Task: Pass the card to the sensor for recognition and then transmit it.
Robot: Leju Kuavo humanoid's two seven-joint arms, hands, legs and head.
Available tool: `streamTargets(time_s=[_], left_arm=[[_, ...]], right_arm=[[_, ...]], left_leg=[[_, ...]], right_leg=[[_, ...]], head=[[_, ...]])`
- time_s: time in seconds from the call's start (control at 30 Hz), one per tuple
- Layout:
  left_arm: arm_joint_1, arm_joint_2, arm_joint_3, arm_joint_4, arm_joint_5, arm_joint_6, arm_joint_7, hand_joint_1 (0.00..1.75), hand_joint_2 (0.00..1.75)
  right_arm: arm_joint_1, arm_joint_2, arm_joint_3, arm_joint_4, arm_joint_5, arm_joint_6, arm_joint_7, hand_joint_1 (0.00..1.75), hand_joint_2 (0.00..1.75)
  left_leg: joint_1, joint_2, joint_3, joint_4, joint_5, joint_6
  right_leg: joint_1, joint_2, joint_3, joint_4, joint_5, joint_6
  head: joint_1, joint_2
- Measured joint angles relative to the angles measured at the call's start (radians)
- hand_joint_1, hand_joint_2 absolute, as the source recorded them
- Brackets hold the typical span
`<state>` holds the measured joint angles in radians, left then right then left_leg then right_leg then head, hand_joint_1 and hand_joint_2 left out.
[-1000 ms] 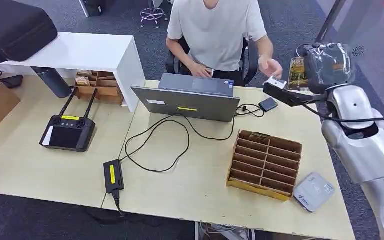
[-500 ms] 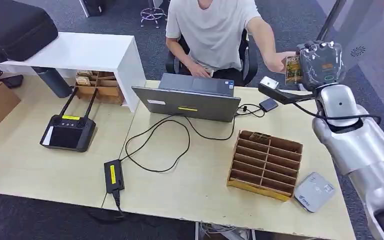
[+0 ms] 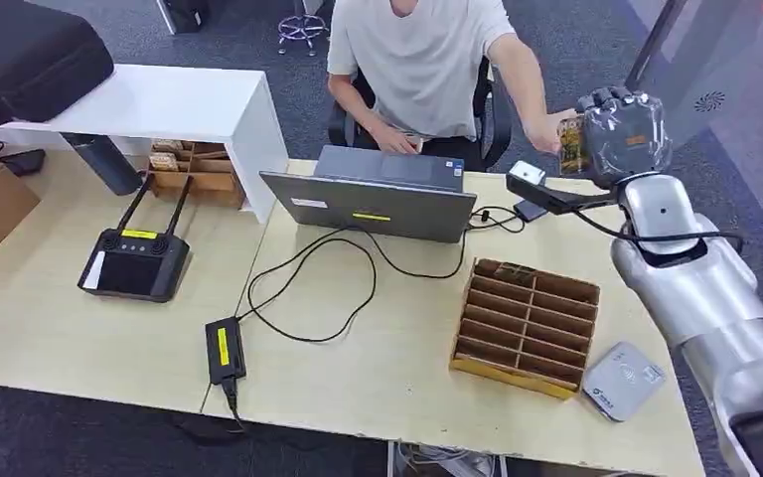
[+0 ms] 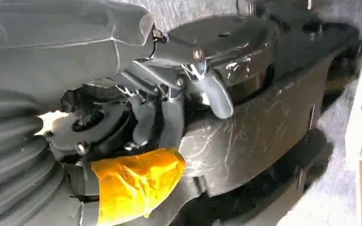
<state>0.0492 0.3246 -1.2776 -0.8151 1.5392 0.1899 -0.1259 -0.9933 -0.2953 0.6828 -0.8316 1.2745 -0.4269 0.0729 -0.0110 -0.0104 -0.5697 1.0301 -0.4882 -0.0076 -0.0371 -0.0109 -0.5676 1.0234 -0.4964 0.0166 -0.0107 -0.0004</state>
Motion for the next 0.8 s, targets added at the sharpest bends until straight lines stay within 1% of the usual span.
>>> streamTargets(time_s=[0.03, 0.07, 0.1, 0.13, 0.2, 0.27, 0.4, 0.5, 0.63, 0.7, 0.8], left_arm=[[-0.002, -0.013, 0.001, 0.046, 0.000, -0.047, 0.004, 0.00, 1.75], [-0.004, -0.027, 0.003, 0.075, 0.000, -0.073, 0.006, 0.00, 1.75], [-0.006, -0.035, 0.004, 0.099, 0.000, -0.088, 0.008, 0.00, 1.75], [-0.006, -0.042, 0.005, 0.114, -0.001, -0.095, 0.009, 0.00, 1.75], [-0.006, -0.043, 0.007, 0.117, -0.008, -0.085, 0.008, 0.00, 1.75], [-0.003, -0.040, 0.011, 0.106, -0.019, -0.074, 0.007, 0.00, 1.75], [0.004, -0.035, 0.021, 0.063, -0.030, 0.008, 0.009, 0.00, 1.75], [0.012, -0.034, 0.033, 0.042, -0.035, 0.040, 0.009, 0.00, 1.75], [0.018, -0.034, 0.041, 0.033, -0.040, 0.052, 0.007, 0.00, 1.75], [0.022, -0.034, 0.047, 0.027, -0.043, 0.061, 0.007, 0.00, 1.75], [0.029, -0.033, 0.054, 0.019, -0.046, 0.071, 0.003, 0.00, 1.75]], right_arm=[[-0.003, 0.005, 0.002, 0.003, 0.001, 0.005, 0.006, 0.00, 1.75], [-0.003, 0.008, 0.002, 0.003, 0.002, 0.010, 0.011, 0.00, 1.75], [-0.003, 0.008, 0.003, 0.004, 0.003, 0.016, 0.013, 0.00, 1.75], [-0.003, 0.008, 0.003, 0.004, 0.005, 0.022, 0.018, 0.00, 1.75], [-0.002, 0.009, 0.003, 0.003, 0.009, 0.033, 0.026, 0.00, 1.75], [-0.002, 0.009, 0.003, 0.004, 0.013, 0.044, 0.029, 0.00, 1.75], [-0.003, 0.009, 0.003, 0.003, 0.015, 0.075, 0.032, 0.00, 1.75], [-0.004, 0.000, 0.003, 0.001, 0.010, 0.097, 0.043, 0.00, 1.75], [-0.016, -0.028, -0.002, -0.003, 0.002, 0.107, 0.055, 0.00, 1.75], [-0.018, -0.054, -0.011, -0.010, -0.009, 0.099, 0.061, 0.00, 1.75], [-0.019, -0.095, -0.035, -0.013, -0.026, 0.078, 0.061, 0.00, 1.75]], left_leg=[[-0.011, -0.002, 0.006, -0.006, 0.003, 0.004], [-0.021, -0.003, 0.012, -0.013, 0.004, 0.007], [-0.030, -0.006, 0.018, -0.019, 0.007, 0.011], [-0.038, -0.007, 0.023, -0.024, 0.008, 0.014], [-0.046, -0.011, 0.026, -0.027, 0.010, 0.017], [-0.047, -0.014, 0.025, -0.027, 0.010, 0.017], [-0.048, -0.014, 0.024, -0.026, 0.009, 0.020], [-0.048, -0.014, 0.024, -0.024, 0.008, 0.022], [-0.048, -0.014, 0.023, -0.022, 0.007, 0.024], [-0.048, -0.014, 0.022, -0.022, 0.006, 0.025], [-0.047, -0.014, 0.022, -0.021, 0.005, 0.026]], right_leg=[[-0.011, 0.000, 0.002, 0.001, -0.002, 0.003], [-0.020, -0.001, 0.004, 0.001, -0.003, 0.006], [-0.029, -0.003, 0.007, 0.001, -0.005, 0.010], [-0.038, -0.004, 0.010, 0.002, -0.007, 0.014], [-0.046, -0.008, 0.012, 0.002, -0.008, 0.018], [-0.048, -0.011, 0.013, 0.003, -0.008, 0.019], [-0.049, -0.011, 0.014, 0.002, -0.008, 0.020], [-0.049, -0.012, 0.014, 0.001, -0.008, 0.021], [-0.049, -0.013, 0.015, 0.001, -0.008, 0.023], [-0.049, -0.013, 0.016, 0.000, -0.009, 0.025], [-0.048, -0.014, 0.017, -0.001, -0.008, 0.025]], head=[[0.000, 0.000], [-0.003, 0.000], [-0.003, 0.000], [-0.004, 0.000], [-0.005, 0.000], [-0.004, 0.000], [-0.004, 0.000], [-0.003, 0.000], [-0.003, 0.000], [-0.003, 0.000], [-0.003, 0.000]])
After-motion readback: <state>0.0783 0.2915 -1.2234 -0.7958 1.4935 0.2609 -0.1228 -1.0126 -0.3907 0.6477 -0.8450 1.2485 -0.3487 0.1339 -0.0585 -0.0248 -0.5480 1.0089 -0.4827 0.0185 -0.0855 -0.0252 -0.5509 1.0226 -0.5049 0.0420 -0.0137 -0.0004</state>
